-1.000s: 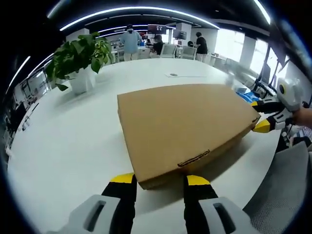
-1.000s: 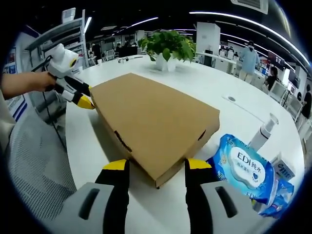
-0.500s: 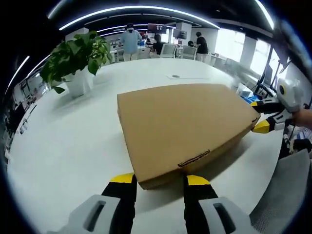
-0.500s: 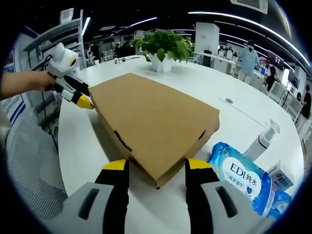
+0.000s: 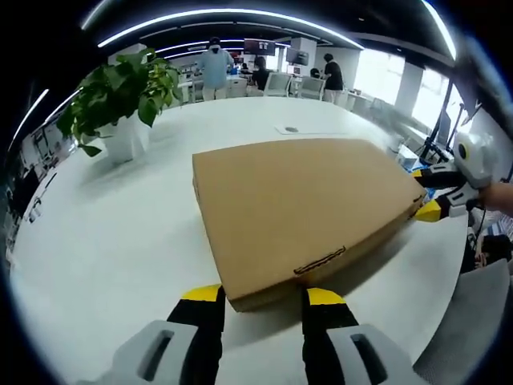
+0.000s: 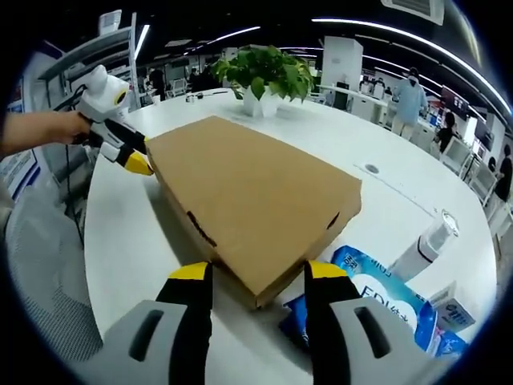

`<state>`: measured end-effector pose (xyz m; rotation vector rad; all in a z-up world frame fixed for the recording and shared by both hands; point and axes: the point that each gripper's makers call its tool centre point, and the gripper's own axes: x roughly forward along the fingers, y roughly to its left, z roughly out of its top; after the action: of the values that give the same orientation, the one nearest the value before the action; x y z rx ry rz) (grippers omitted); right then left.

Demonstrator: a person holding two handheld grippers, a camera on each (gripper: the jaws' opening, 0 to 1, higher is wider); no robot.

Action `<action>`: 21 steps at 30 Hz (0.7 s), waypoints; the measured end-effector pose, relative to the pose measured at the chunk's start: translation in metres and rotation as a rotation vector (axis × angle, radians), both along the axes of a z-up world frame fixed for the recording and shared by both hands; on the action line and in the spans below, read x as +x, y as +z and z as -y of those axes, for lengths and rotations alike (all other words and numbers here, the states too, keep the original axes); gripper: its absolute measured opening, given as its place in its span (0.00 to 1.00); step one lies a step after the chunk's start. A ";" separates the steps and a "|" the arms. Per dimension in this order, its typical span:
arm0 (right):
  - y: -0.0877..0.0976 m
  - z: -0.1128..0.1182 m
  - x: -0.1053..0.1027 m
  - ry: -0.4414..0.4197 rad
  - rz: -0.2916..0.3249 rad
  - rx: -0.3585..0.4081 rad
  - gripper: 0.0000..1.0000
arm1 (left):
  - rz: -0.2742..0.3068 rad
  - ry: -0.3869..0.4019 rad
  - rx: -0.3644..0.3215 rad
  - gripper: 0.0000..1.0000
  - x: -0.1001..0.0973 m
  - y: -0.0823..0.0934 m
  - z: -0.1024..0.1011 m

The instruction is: Operate the shoe box by opening the lid, removing the specified soft item, and placing it in the target area until the item is outside and the box remains undamaged.

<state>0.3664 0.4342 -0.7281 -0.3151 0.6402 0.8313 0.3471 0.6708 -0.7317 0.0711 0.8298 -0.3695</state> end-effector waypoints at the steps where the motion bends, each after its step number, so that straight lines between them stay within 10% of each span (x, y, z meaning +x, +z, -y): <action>1: 0.000 0.000 0.000 0.000 0.002 -0.002 0.42 | 0.000 -0.001 0.000 0.38 0.000 0.000 0.000; 21: -0.001 0.003 0.006 -0.010 0.003 -0.014 0.43 | 0.002 -0.008 0.005 0.39 0.006 0.001 0.002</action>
<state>0.3724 0.4312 -0.7288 -0.3255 0.6445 0.8172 0.3532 0.6693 -0.7306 0.0799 0.8286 -0.3746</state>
